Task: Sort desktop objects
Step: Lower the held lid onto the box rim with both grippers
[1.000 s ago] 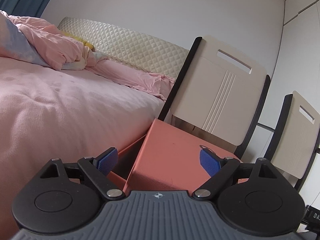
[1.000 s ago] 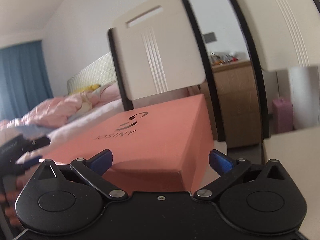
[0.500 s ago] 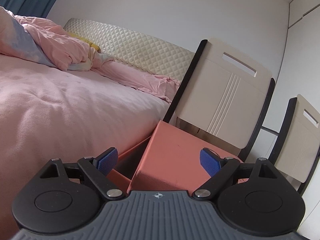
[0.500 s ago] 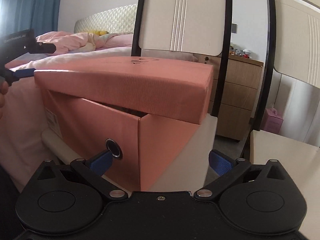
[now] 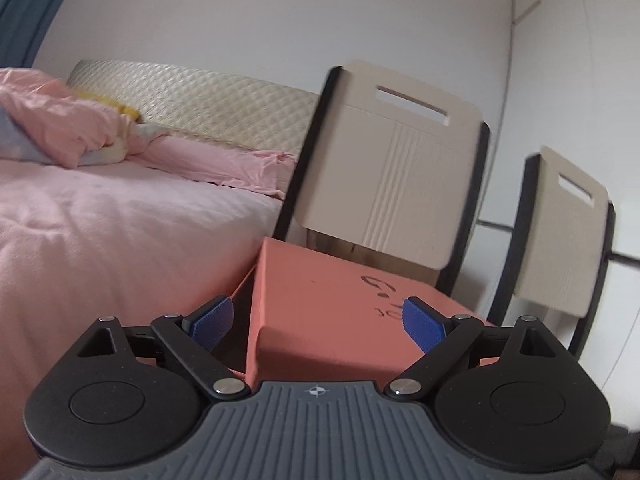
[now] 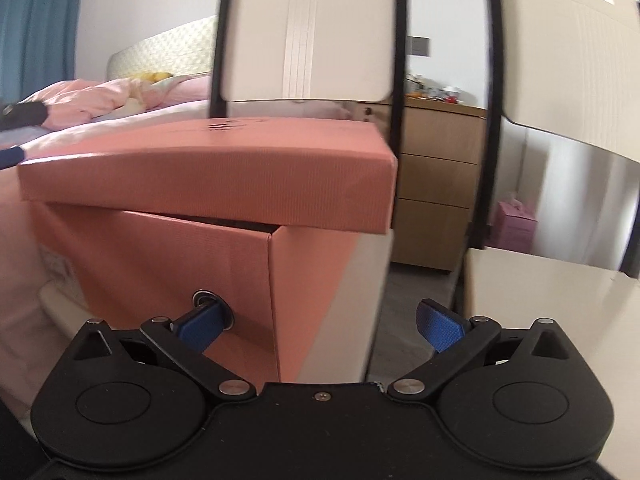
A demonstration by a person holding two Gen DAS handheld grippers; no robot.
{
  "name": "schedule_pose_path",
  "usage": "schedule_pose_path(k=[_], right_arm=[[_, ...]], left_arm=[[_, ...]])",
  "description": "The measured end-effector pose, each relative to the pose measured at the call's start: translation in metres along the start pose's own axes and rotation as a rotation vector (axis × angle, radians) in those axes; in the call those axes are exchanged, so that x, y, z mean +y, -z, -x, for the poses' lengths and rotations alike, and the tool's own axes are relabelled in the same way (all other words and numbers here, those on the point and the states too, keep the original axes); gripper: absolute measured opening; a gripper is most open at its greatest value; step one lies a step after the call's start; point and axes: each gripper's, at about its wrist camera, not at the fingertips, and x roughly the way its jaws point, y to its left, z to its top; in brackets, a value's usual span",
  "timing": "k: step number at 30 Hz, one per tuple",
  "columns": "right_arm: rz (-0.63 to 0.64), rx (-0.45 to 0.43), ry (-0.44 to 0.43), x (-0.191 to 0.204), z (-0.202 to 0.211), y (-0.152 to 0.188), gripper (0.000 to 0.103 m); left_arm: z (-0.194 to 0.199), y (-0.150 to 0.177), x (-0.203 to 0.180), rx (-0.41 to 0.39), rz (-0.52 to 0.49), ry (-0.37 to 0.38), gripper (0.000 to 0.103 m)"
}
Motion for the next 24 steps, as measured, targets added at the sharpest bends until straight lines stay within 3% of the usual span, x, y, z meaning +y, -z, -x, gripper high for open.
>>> schedule_pose_path(k=[11,16,19,22,24], right_arm=[[-0.09,-0.074,-0.16,-0.016,0.036,-0.014,0.101],[-0.122,-0.229,-0.132,-0.016,0.063,-0.031,0.1],[-0.234,-0.238,-0.119,-0.035,0.052,-0.035,0.099],[-0.365,-0.224,-0.117,-0.055,0.032,-0.036,0.089],[-0.424,-0.21,-0.124,-0.061,0.021,-0.036,0.073]], left_arm=[[-0.005,0.004,-0.001,0.047,-0.008,0.008,0.094],[-0.008,0.002,0.006,0.063,0.019,-0.003,0.094],[-0.009,0.004,0.004,0.072,0.008,0.009,0.094],[-0.011,0.003,0.001,0.079,-0.021,0.028,0.094],[-0.012,0.001,0.001,0.074,-0.051,0.047,0.094]])
